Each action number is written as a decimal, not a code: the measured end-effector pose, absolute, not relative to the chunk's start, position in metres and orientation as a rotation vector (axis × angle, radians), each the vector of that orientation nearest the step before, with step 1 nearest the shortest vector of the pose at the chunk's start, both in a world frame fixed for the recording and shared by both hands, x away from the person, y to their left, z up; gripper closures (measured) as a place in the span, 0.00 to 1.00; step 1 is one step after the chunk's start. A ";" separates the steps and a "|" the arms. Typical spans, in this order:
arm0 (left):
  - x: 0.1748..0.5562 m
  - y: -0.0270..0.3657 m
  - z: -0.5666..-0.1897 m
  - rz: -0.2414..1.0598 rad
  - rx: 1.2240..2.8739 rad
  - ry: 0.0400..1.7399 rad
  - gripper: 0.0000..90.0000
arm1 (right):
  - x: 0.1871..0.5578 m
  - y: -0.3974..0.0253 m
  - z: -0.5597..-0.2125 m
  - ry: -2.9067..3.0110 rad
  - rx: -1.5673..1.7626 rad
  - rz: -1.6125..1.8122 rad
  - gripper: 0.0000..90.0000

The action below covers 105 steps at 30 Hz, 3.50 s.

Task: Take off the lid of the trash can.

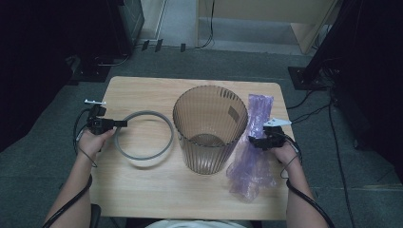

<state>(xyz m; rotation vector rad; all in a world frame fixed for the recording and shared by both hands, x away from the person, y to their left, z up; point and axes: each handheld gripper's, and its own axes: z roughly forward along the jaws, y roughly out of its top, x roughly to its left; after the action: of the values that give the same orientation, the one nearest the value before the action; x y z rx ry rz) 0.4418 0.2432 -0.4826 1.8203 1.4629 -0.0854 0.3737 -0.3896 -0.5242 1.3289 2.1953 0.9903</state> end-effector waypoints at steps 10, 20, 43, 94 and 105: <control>0.443 0.246 -0.489 -0.096 1.815 1.485 0.90 | 0.374 -0.385 -0.524 2.218 1.306 1.002 0.16; 0.443 0.249 -0.495 -0.091 1.835 1.504 0.90 | 0.374 -0.381 -0.524 2.241 1.276 1.008 0.16; 0.438 0.252 -0.500 -0.034 1.853 1.478 0.69 | 0.372 -0.384 -0.523 2.173 1.305 1.028 0.41; 0.435 0.235 -0.475 0.022 1.843 1.420 0.48 | 0.376 -0.379 -0.508 2.282 1.394 1.131 0.96; 0.436 0.227 -0.475 -0.002 1.851 1.399 0.47 | 0.378 -0.378 -0.497 2.276 1.397 1.163 0.97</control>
<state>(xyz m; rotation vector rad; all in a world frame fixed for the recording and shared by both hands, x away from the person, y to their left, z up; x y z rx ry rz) 0.4360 0.2273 -0.4747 1.8514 1.3988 -0.0019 0.3784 -0.3776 -0.4967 1.3967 2.2757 1.1626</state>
